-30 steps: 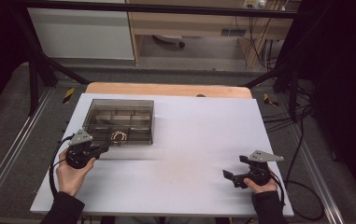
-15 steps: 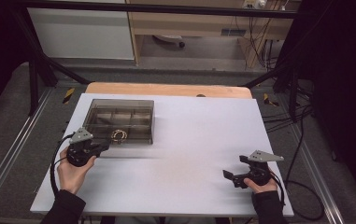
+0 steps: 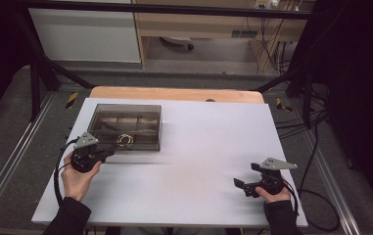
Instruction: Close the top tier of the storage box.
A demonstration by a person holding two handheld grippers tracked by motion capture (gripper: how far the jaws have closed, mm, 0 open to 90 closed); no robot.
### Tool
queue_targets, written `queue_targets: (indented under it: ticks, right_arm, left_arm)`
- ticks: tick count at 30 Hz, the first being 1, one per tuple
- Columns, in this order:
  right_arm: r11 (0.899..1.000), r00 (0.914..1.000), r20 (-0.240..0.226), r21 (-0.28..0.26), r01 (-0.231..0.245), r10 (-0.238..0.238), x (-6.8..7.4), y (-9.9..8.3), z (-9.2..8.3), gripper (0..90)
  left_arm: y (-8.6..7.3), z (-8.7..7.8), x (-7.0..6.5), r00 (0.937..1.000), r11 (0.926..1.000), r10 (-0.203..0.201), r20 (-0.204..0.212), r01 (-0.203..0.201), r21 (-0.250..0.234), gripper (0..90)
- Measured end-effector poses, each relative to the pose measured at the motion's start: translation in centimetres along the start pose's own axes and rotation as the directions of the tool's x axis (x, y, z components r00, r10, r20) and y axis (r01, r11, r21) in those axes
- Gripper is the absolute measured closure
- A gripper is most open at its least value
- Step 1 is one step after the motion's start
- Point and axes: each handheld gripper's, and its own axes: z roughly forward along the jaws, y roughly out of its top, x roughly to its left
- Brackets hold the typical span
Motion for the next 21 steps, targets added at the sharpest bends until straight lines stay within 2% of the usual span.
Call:
queue_targets:
  ticks: [21]
  right_arm:
    - [1.000, 1.0000, 0.001, 0.000, 0.001, -0.001, -0.03, 0.00, 0.00, 0.9]
  left_arm:
    - [0.45, 0.84, 0.57, 0.9998, 1.0000, -0.005, -0.019, 0.005, -0.009, 89.8]
